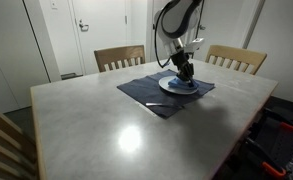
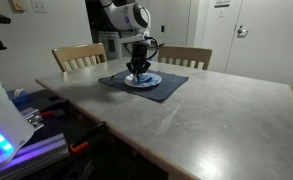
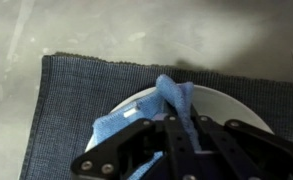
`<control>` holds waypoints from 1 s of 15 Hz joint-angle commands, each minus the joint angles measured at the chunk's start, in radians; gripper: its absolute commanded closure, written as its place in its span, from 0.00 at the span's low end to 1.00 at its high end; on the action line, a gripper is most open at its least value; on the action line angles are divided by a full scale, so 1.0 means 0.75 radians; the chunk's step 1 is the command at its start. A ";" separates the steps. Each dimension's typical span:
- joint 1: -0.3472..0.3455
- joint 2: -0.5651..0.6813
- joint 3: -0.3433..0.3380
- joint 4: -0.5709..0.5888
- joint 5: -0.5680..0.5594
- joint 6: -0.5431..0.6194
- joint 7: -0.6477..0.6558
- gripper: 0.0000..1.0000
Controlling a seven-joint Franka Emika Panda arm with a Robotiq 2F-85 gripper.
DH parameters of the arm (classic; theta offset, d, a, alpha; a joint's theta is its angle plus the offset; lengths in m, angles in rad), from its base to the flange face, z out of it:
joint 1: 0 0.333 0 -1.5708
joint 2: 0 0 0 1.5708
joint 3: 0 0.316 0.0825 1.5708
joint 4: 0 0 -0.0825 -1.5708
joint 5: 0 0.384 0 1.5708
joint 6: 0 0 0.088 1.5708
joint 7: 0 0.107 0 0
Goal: Use the blue towel to wipe the white plate
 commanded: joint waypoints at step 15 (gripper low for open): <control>0.006 -0.010 0.068 0.007 0.143 0.101 0.044 0.97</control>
